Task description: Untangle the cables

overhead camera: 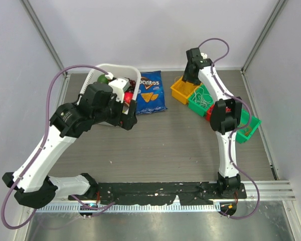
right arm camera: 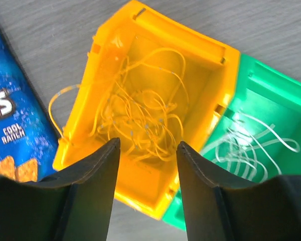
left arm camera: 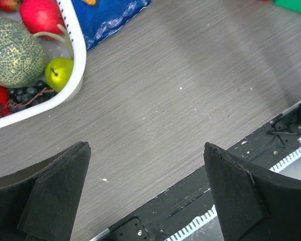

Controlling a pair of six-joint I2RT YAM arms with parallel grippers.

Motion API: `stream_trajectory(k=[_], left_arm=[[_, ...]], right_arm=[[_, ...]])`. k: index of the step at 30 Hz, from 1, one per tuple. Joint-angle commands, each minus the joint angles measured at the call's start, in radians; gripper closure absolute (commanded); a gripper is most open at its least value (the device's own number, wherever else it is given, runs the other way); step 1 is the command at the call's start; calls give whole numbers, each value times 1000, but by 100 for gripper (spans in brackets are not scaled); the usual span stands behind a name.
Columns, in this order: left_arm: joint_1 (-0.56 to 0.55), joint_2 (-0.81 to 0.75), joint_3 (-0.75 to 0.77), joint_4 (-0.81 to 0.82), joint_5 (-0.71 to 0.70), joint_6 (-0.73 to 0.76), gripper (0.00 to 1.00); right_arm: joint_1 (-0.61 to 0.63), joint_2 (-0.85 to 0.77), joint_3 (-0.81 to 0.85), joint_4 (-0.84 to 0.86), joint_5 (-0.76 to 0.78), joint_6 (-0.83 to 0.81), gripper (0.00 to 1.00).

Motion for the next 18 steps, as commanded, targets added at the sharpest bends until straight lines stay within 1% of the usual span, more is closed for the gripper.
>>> stream_trajectory(k=[1,2,3,4,6,8,9,10,11,12,13,14,15,16,17,18], left_arm=[[5,-74,-11,68,64,-89,0],[5,-95,-25,79,71,-118,0],[5,-109,-40,90,72,-139,0],[5,-127,-60,103,106,-164,0],[5,-166,-103,143,122,-213,0],[4,-206,-150,185,133,-267,0],[5,-232,-183,209,143,-302,0],[5,-256,-213,246,153,-337,0],[5,-293,-258,307,166,-372,0],[5,-330,-307,356,179,-418,0],[4,-370,-356,423,193,-455,0],[5,-406,-434,496,203,-516,0],[4,-452,-471,562,206,-552,0],[5,-492,-553,641,208,-610,0],[5,-540,-616,710,200,-661,0],[5,-577,-667,787,191,-710,0]], right_arm=[[-1,-176,10,-140,37,-46,45],[-1,-205,-27,-142,41,-52,44],[2,-259,-58,-136,46,-57,42],[4,-291,-114,-126,40,-63,41],[11,-379,-217,-111,19,-64,41],[27,-468,-323,-97,-35,-69,41],[36,-538,-413,-88,-72,-71,41],[63,-573,-459,-55,-84,-74,40],[80,-665,-574,-31,-103,-78,39],[115,-761,-625,14,-115,-86,38],[132,-808,-742,38,-155,-93,37],[158,-913,-795,89,-201,-95,35],[168,-973,-905,113,-218,-86,35],[172,-1067,-959,148,-235,-78,34],[177,-1127,-1030,159,-235,-58,33],[176,-1217,-1068,168,-270,-49,32]])
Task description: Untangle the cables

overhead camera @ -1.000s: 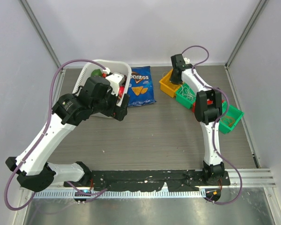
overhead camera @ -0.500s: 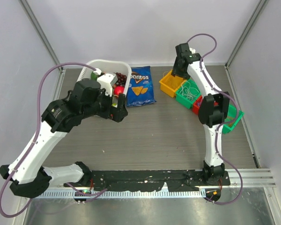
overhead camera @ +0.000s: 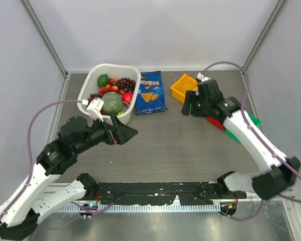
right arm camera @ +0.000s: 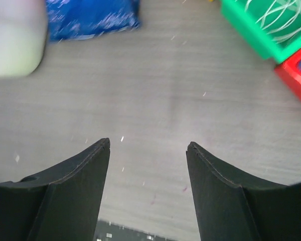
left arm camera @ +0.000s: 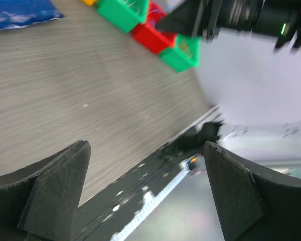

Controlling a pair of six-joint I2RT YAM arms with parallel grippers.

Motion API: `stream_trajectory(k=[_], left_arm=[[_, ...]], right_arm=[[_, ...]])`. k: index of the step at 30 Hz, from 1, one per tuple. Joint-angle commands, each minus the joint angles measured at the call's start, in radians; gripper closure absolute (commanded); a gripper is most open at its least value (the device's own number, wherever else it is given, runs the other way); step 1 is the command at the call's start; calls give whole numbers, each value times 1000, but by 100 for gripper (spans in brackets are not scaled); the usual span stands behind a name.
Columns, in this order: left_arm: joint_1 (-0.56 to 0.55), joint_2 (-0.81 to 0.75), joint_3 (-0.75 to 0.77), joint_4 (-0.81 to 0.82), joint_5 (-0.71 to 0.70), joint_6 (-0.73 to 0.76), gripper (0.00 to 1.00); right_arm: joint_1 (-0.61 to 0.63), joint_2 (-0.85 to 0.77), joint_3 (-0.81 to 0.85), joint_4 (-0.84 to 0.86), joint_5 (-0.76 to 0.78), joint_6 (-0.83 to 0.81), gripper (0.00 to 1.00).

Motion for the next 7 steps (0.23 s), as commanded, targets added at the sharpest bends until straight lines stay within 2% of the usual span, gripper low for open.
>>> stream_trajectory(k=[1,3,4,7], left_arm=[[5,-161,-210,428,8,-278,0],[5,-236,-307,560,-36,-362,0],[5,-270,-351,619,-64,-403,0],[5,-345,-414,784,-179,-473,0]], right_arm=[[2,-302,-204,121,-105,32,31],[2,-442,-250,121,-93,52,24],[2,-535,-259,128,-40,55,22],[2,-685,-204,130,95,57,21]])
